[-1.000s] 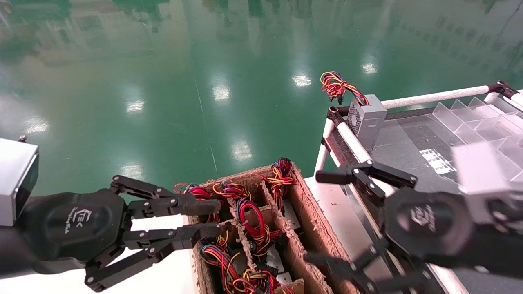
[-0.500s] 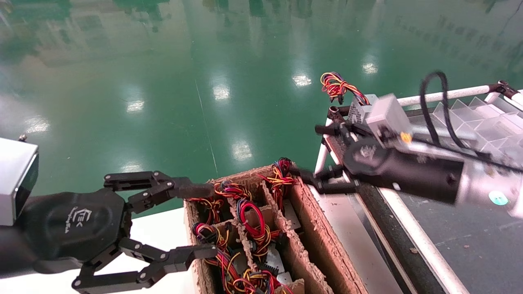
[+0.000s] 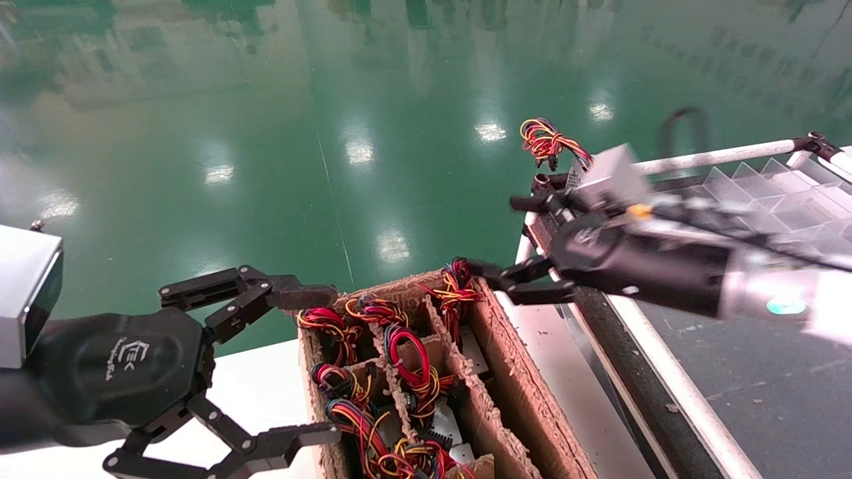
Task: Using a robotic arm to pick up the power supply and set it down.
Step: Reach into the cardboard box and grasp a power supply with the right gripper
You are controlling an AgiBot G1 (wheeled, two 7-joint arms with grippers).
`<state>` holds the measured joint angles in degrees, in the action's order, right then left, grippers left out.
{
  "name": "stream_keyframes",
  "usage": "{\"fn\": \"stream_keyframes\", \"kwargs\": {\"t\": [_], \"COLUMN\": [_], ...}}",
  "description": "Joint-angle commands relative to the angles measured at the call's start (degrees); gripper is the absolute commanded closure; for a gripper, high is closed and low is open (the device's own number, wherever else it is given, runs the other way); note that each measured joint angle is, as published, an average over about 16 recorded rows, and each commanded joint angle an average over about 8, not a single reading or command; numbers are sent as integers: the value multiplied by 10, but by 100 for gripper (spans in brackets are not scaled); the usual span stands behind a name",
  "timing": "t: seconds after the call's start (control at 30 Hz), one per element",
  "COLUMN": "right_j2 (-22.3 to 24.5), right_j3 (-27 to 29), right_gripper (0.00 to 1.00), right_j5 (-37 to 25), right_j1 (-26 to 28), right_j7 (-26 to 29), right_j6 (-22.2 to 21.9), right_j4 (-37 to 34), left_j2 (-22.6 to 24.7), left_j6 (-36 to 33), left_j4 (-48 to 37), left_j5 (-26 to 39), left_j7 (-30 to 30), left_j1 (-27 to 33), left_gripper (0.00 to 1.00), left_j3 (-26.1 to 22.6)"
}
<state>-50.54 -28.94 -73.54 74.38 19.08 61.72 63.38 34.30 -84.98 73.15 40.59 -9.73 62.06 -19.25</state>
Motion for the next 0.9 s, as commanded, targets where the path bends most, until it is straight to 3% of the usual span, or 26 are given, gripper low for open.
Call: {"fn": "stream_keyframes", "kwargs": {"t": [0.03,0.33,0.73,0.8,0.9], "right_j2": [-14,-76,-108,-114,-121], "right_j3": [-17,-71,-75,-75,-75], "right_gripper": [0,0,2,19,57], "right_j5": [-34,-114,-114,-114,-112], "right_j1": [6,70,90,90,91], "right_j7": [10,85,46,38,28], "right_j6": [-18,-14,-11,-14,-16], "right_j4": [-6,-84,-153,-160,-169], "left_j2": [0,0,0,0,0], "left_j6": [0,0,0,0,0], "left_j4": [0,0,0,0,0], "left_j5": [0,0,0,0,0], "left_j7": [0,0,0,0,0], "left_j1": [0,0,0,0,0], "left_gripper": [0,0,0,0,0], "left_j3": [0,0,-1,-1,-1]}}
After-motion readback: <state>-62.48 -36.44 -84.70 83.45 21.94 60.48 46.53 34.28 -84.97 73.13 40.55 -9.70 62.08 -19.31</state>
